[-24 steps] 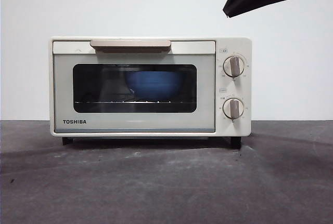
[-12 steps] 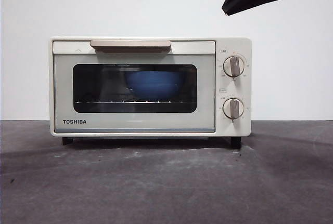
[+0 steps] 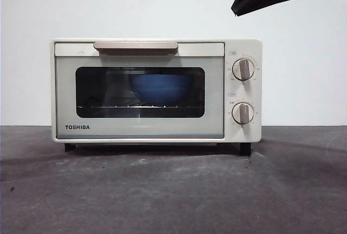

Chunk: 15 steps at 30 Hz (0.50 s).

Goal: Place pumpkin in the steamer

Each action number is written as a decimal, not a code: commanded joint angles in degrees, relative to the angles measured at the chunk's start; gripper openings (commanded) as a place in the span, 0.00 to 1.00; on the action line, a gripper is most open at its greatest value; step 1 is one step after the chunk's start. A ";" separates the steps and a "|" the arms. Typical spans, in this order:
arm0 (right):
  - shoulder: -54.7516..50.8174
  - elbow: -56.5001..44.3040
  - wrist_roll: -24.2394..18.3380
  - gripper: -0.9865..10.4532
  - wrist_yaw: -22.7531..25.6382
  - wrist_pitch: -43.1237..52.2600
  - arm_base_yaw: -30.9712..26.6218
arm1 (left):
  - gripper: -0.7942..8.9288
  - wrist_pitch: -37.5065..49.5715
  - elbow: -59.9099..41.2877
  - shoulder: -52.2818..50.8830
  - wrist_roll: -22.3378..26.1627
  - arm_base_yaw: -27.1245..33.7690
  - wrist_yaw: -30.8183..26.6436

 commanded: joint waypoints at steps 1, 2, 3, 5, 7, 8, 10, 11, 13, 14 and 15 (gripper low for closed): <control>0.33 0.59 0.33 0.10 0.04 0.61 0.57 | 0.10 8.04 -3.82 -3.15 1.81 1.97 -6.51; 0.33 0.59 0.33 0.10 0.04 0.61 0.57 | 0.10 10.88 -5.99 -4.81 1.81 2.84 -8.96; 0.33 0.59 0.33 0.10 0.04 0.61 0.57 | 0.10 13.33 -8.37 -6.54 1.81 3.67 -11.39; 0.33 0.59 0.33 0.10 0.04 0.61 0.57 | 0.10 16.15 -12.55 -9.60 1.81 4.81 -15.08; 0.33 0.57 0.33 0.10 0.04 0.61 0.57 | 0.10 17.79 -16.79 -12.50 1.84 5.70 -18.14; 0.33 0.59 0.35 0.10 0.04 0.61 0.57 | 0.10 18.56 -19.08 -13.94 1.84 6.10 -19.34; 0.33 0.59 0.33 0.10 0.04 0.61 0.57 | 0.10 19.02 -23.08 -16.50 1.84 6.62 -20.81; 0.33 0.59 0.35 0.10 0.04 0.61 0.57 | 0.10 18.93 -24.98 -17.66 1.86 6.88 -21.11; 0.33 0.59 0.33 0.10 0.04 0.61 0.57 | 0.10 18.75 -28.15 -19.50 1.84 7.28 -21.29; 0.33 0.59 0.33 0.10 0.04 0.61 0.57 | 0.10 18.62 -29.51 -20.24 1.84 7.37 -21.33; 0.33 0.59 0.33 0.10 0.04 0.61 0.57 | 0.10 18.36 -30.77 -20.92 1.84 7.39 -21.35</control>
